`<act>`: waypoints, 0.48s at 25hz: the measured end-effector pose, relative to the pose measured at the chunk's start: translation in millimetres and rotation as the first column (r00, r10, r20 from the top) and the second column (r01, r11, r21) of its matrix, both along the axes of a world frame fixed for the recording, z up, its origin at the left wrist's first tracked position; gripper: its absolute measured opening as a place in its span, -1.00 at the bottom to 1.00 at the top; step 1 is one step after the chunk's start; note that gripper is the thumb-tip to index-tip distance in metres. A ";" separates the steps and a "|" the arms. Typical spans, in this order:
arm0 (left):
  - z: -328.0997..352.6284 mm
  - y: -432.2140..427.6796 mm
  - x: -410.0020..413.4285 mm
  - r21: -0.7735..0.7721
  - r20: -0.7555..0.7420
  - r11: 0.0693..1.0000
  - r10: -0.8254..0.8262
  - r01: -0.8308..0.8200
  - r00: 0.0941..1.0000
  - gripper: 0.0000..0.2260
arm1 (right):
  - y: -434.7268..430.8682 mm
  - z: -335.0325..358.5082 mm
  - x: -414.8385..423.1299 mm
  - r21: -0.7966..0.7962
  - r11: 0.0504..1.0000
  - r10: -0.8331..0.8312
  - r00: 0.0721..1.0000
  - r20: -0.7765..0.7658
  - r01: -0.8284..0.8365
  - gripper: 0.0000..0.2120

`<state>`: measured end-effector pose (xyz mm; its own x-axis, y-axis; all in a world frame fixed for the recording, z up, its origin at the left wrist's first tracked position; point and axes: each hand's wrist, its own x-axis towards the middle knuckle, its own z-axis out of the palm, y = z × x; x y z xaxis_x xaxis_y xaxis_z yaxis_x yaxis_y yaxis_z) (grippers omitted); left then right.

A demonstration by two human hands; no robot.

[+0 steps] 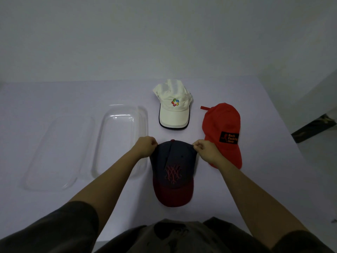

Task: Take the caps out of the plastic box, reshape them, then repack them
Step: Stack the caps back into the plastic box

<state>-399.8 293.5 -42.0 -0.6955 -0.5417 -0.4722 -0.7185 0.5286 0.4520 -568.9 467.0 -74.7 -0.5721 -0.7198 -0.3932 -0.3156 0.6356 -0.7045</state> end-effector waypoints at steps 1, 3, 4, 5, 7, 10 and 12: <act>1.2 -2.6 -0.3 -0.003 -0.001 1.000 -0.017 0.017 1.000 -0.74 | -0.6 0.1 -2.4 0.005 1.000 0.000 1.000 -0.018 0.000 -0.83; 7.9 -8.3 -3.5 -0.001 -0.043 1.000 -0.019 0.019 0.999 -0.74 | -4.5 4.9 -5.4 -0.020 1.000 0.000 1.000 -0.029 -0.001 -0.79; 12.8 -11.1 -7.1 0.005 -0.085 1.000 0.000 0.000 0.996 -0.74 | -8.5 9.6 -6.6 -0.051 0.999 0.014 0.999 -0.045 -0.017 -0.76; 18.3 -15.0 -12.9 0.008 -0.134 1.000 0.026 -0.025 0.991 -0.74 | -14.2 14.8 -8.5 -0.082 0.996 0.034 0.997 -0.075 -0.041 -0.74; 29.5 -25.5 -28.9 0.003 -0.224 0.998 0.056 -0.057 0.973 -0.75 | -29.9 24.1 -15.3 -0.137 0.987 0.060 0.989 -0.133 -0.079 -0.71; 40.2 -46.4 -60.6 -0.024 -0.288 0.998 0.042 -0.051 0.957 -0.74 | -58.4 34.2 -30.7 -0.193 0.978 0.047 0.985 -0.167 -0.080 -0.67; 41.1 -62.4 -84.0 -0.040 -0.314 0.997 0.044 -0.060 0.948 -0.71 | -78.5 36.1 -43.4 -0.179 0.983 0.010 0.989 -0.150 -0.037 -0.59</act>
<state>-483.8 231.1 -1.0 -0.7744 -0.5977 -0.2076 -0.5721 0.5213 0.6332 -612.3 388.5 -38.7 -0.5962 -0.7851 -0.1678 -0.4382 0.4934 -0.7514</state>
